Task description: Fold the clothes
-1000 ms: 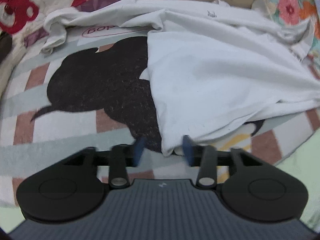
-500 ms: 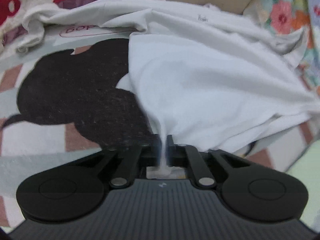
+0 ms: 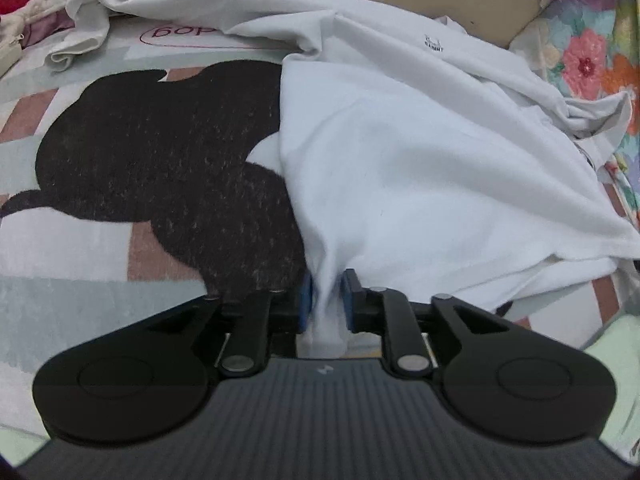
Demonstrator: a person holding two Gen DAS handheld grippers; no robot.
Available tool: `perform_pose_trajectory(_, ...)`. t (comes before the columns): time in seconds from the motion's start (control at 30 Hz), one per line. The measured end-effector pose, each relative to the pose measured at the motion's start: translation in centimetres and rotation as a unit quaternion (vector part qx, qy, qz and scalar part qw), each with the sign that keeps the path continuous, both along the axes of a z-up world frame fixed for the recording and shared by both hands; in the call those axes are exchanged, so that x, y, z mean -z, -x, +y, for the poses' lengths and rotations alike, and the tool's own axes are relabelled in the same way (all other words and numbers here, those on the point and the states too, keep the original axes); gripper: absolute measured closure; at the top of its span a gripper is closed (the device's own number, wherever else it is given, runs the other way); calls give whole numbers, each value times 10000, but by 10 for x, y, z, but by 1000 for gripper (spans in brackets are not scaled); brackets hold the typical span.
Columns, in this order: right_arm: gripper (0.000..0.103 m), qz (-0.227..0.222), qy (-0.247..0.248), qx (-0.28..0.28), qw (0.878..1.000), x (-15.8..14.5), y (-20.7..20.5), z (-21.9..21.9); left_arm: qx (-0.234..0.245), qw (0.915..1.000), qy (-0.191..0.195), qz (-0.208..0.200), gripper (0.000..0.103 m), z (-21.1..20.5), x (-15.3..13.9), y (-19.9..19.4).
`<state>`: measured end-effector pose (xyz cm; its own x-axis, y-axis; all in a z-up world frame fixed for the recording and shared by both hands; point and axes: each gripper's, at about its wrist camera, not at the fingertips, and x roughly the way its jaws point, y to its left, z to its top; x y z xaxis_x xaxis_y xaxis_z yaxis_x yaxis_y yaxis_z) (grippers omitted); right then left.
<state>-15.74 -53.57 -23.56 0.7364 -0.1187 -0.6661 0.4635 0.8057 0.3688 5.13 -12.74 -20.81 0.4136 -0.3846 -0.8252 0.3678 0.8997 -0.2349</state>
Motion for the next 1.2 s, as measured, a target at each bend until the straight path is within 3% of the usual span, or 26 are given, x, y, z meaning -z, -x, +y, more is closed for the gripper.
perform_pose_trajectory(0.03,94,-1,70,-68,10000,-1,-3,2,42,10000,54,-11,71,-2,0,0)
perform_pose_trajectory(0.1,94,3,230,-205,9995,-2,-8,8,177,9998,5,-120,70,-13,-1,6)
perform_pose_trajectory(0.13,94,-38,280,-229,9993,-6,-9,10,266,9993,-146,-204,78,-20,-2,10)
perform_pose_trajectory(0.17,94,-81,310,-223,9992,-11,-8,10,354,9983,-350,-294,98,-27,-4,15)
perform_pose_trajectory(0.23,95,-199,409,-202,9988,-26,-5,12,447,9963,-557,-484,98,-33,-15,24)
perform_pose_trajectory(0.4,97,-382,899,-390,9945,-82,5,13,508,9835,-860,-1507,98,-15,-83,58)
perform_pose_trajectory(0.63,97,-1028,1453,-635,9820,-161,57,39,145,9816,-374,-1868,98,41,-177,116)
perform_pose_trajectory(0.7,97,-1132,1724,-633,9764,-179,84,52,170,9833,-206,-1803,98,60,-190,144)
perform_pose_trajectory(0.77,97,-1127,1961,-665,9718,-189,112,65,287,9873,-165,-1556,98,69,-184,172)
perform_pose_trajectory(0.9,97,-580,1711,-613,9816,-152,145,65,738,9909,-703,-880,98,62,-130,209)
perform_pose_trajectory(0.97,97,-250,1403,-511,9885,-124,153,57,727,9921,-584,-835,99,66,-133,212)
perform_pose_trajectory(1.03,97,-301,1162,-425,9919,-117,159,51,692,9933,-419,-820,99,72,-139,213)
perform_pose_trajectory(1.2,97,-710,1146,-476,9897,-138,165,43,615,9954,-60,-726,99,86,-154,216)
